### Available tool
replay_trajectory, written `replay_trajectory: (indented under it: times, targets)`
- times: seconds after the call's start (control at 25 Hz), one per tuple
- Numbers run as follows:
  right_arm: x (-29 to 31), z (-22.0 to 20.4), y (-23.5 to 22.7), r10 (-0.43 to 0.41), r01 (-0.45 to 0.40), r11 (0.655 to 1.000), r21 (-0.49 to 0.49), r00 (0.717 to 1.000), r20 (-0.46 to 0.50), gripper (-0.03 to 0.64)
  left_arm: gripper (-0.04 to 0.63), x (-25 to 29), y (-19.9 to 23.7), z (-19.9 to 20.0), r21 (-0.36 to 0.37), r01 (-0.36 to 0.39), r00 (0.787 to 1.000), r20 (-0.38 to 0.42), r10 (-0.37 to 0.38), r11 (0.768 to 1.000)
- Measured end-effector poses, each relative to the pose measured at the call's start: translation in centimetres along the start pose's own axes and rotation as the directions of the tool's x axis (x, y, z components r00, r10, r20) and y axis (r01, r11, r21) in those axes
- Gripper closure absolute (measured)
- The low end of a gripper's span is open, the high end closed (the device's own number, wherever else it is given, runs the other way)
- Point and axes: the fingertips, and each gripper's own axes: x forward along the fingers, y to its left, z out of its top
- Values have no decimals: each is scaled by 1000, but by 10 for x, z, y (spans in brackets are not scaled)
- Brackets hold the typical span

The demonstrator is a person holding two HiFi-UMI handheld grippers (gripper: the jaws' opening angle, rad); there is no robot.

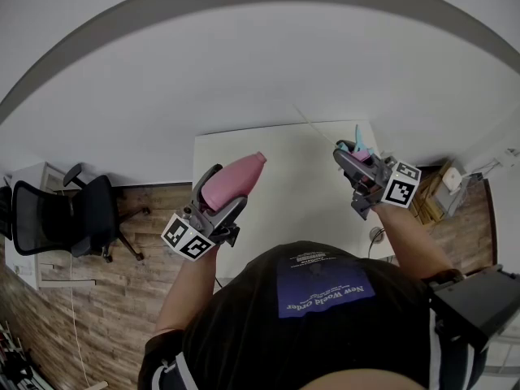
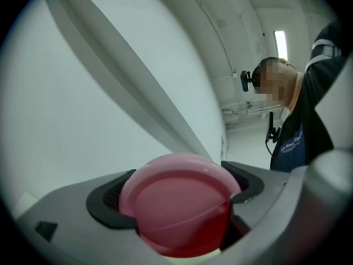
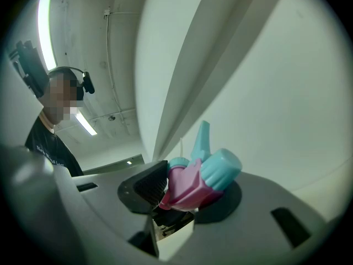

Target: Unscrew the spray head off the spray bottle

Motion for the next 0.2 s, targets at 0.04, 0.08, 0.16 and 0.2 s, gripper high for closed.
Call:
replay_trajectory:
  times: [0.04,0.08,0.16,0.2]
  targets:
    - [0,0,0,1,-1,1000,-1,1000,0,485,107,0,0,0,0,1,1000,0,-1,1000]
    - [0,0,1,3,-3,1000,-2,1000,0,485,107,0,-1,0,0,2,1000,1,-2,1000]
    - [-1,0,1,4,-4,1000,-3,1000,-1,485,107,1,-2,0,2,3,1000,1,-3,1000]
    - [-1,-1,1,5,-5,1000,-4,1000,-2,485,107,1,-3,0,2,4,1000,2,-4,1000]
